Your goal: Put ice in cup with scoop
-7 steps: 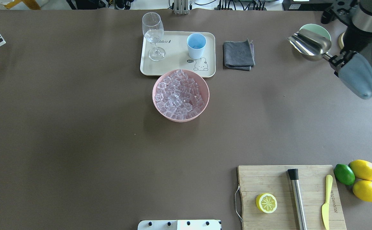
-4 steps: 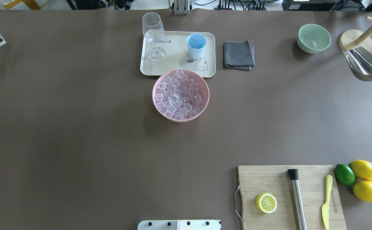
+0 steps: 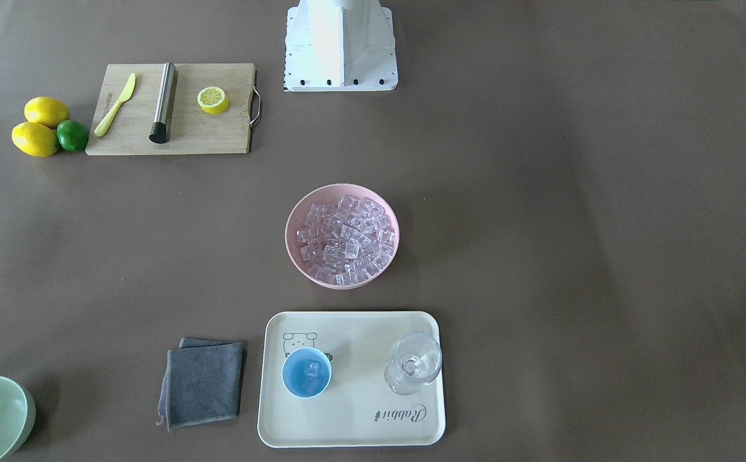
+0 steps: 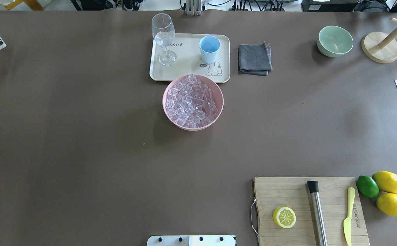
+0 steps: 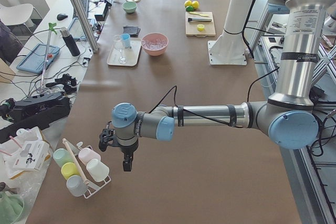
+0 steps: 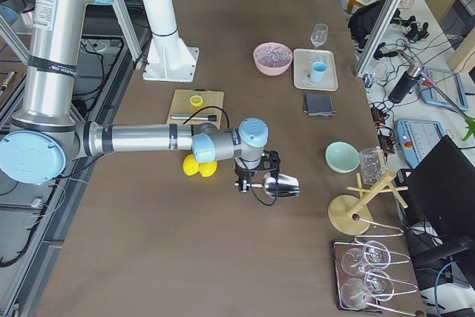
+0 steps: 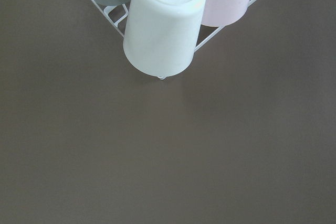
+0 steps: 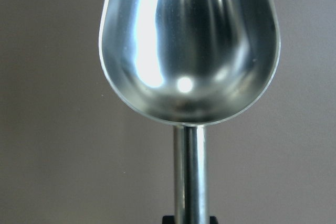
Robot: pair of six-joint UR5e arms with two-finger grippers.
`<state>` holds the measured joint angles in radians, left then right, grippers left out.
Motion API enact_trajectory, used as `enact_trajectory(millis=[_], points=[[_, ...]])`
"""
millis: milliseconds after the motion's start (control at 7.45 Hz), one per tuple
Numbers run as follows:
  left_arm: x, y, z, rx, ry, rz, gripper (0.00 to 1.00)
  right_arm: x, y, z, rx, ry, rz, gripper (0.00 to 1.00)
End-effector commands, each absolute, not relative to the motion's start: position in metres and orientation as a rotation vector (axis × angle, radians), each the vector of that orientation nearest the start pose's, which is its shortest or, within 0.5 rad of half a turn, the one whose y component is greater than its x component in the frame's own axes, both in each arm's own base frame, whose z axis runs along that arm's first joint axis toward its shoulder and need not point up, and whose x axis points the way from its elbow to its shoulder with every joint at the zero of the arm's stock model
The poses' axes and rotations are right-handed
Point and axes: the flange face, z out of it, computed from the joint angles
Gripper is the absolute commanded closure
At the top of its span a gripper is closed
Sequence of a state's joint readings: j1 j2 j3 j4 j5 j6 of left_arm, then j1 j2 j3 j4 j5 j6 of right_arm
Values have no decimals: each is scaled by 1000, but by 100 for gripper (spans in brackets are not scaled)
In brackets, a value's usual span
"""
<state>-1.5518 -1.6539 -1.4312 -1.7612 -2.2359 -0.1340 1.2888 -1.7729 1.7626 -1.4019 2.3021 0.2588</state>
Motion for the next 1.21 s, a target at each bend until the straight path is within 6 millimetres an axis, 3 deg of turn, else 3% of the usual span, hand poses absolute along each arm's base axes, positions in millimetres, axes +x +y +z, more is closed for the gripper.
enact_trajectory(millis=[0, 134, 403, 537, 671, 805, 1074], points=[[-66, -539, 665, 61, 681, -156, 1, -45, -405, 684, -16, -756, -61, 100], [-66, -539, 666, 33, 686, -240, 1, -45, -404, 693, -30, -754, -58, 100], [-64, -544, 659, 41, 687, -242, 1, -46, -401, 709, -17, -770, -65, 100], [-64, -544, 659, 41, 687, -242, 1, -46, -401, 714, -7, -782, -69, 88], [-64, -544, 658, 42, 689, -241, 1, -47, -402, 713, -5, -783, -71, 38], [-65, -544, 658, 46, 689, -242, 1, -47, -401, 713, -9, -793, -73, 0], [-63, -541, 656, 41, 714, -239, 1, -39, -399, 708, -14, -836, -54, 0]])
